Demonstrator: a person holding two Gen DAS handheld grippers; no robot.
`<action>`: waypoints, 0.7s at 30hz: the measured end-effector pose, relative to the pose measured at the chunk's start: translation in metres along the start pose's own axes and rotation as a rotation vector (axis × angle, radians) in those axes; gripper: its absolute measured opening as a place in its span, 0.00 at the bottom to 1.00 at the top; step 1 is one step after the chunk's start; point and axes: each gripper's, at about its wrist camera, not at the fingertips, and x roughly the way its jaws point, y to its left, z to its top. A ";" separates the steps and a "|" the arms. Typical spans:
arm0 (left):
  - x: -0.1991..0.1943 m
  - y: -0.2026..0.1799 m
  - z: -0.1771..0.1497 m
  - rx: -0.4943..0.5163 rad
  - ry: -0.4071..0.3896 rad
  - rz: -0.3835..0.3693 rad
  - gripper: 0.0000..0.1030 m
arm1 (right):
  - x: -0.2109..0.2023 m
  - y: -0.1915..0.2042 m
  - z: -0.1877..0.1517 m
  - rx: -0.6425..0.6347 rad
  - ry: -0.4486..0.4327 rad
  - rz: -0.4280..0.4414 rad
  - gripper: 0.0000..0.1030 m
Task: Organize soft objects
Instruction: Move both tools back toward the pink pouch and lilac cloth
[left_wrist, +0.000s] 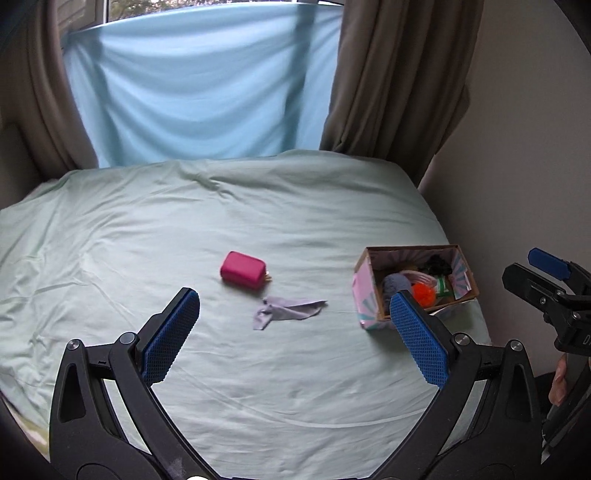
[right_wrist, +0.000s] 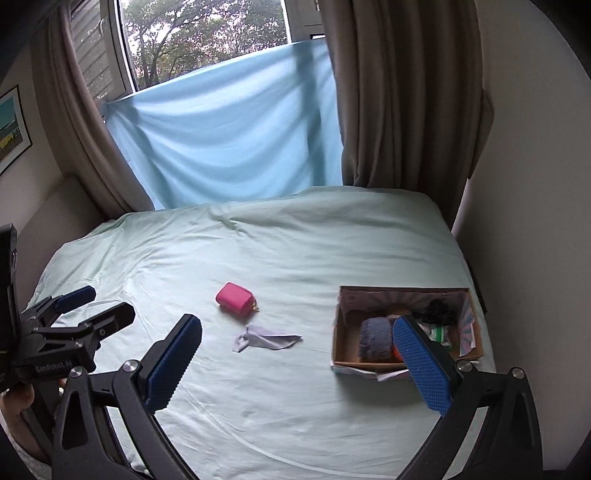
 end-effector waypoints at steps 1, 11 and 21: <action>0.002 0.005 0.000 0.001 0.002 -0.004 1.00 | 0.003 0.006 0.000 0.006 0.001 -0.001 1.00; 0.047 0.067 0.011 0.027 0.053 -0.029 1.00 | 0.046 0.048 -0.001 0.041 0.015 -0.031 1.00; 0.145 0.118 0.025 0.060 0.147 -0.039 1.00 | 0.129 0.063 -0.012 0.094 0.092 -0.051 1.00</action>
